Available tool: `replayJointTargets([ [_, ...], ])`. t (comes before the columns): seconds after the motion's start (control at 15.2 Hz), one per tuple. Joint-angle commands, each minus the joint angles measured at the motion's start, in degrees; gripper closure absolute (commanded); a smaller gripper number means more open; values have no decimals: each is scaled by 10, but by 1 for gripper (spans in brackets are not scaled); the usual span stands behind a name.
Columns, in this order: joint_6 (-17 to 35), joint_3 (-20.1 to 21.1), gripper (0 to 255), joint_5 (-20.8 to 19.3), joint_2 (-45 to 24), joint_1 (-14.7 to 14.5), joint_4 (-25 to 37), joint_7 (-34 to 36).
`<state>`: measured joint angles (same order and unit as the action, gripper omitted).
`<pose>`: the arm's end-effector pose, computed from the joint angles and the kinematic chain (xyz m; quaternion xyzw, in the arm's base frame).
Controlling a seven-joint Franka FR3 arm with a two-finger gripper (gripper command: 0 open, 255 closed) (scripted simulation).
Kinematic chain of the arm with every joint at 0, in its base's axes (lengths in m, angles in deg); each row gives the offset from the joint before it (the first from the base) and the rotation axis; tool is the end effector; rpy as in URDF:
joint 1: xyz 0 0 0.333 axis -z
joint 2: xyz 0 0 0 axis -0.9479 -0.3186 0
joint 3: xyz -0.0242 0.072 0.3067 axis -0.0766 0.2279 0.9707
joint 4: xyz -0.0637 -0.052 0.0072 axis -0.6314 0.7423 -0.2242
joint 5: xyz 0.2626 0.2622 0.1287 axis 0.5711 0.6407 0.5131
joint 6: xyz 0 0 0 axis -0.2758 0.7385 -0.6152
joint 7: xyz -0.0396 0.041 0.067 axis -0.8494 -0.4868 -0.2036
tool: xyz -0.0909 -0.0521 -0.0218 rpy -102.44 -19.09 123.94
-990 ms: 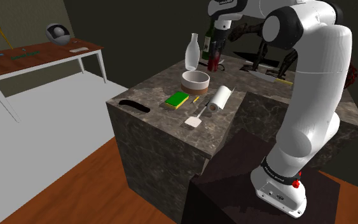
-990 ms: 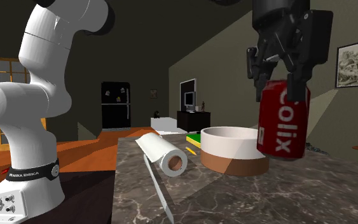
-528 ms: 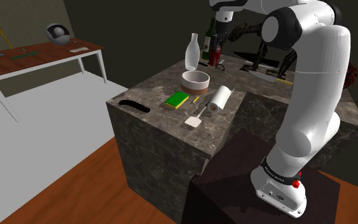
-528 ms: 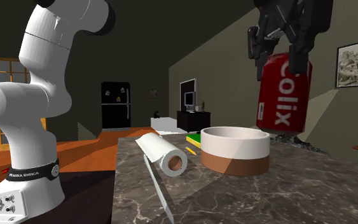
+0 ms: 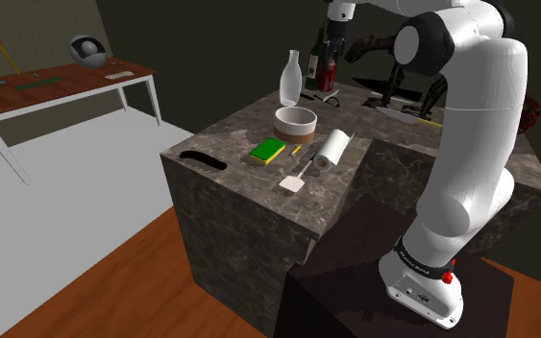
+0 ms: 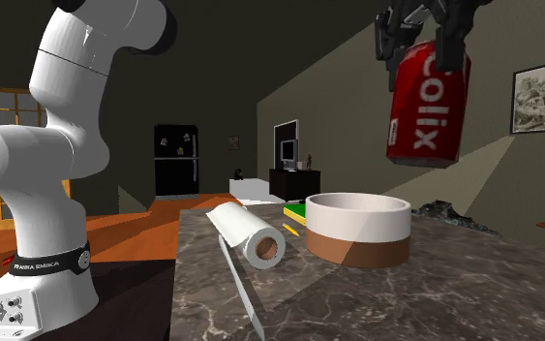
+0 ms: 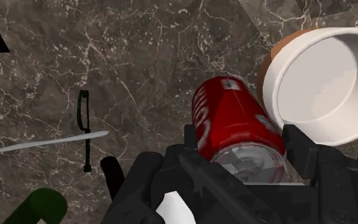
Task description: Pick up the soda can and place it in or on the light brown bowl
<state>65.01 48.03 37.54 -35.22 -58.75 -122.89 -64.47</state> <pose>0.5819 -0.3127 0.5765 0.9999 0.0072 0.0038 0.0075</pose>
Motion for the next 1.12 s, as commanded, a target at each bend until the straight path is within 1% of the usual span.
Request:
replayJointTargets([
  [0.0,4,4,255,-9,22,-18,-24,19],
  [0.33,11,21,255,-34,84,-71,-90,83],
  [0.73,5,52,255,-57,139,-128,-136,168],
  [1.06,47,54,255,-59,149,-129,-187,170],
])
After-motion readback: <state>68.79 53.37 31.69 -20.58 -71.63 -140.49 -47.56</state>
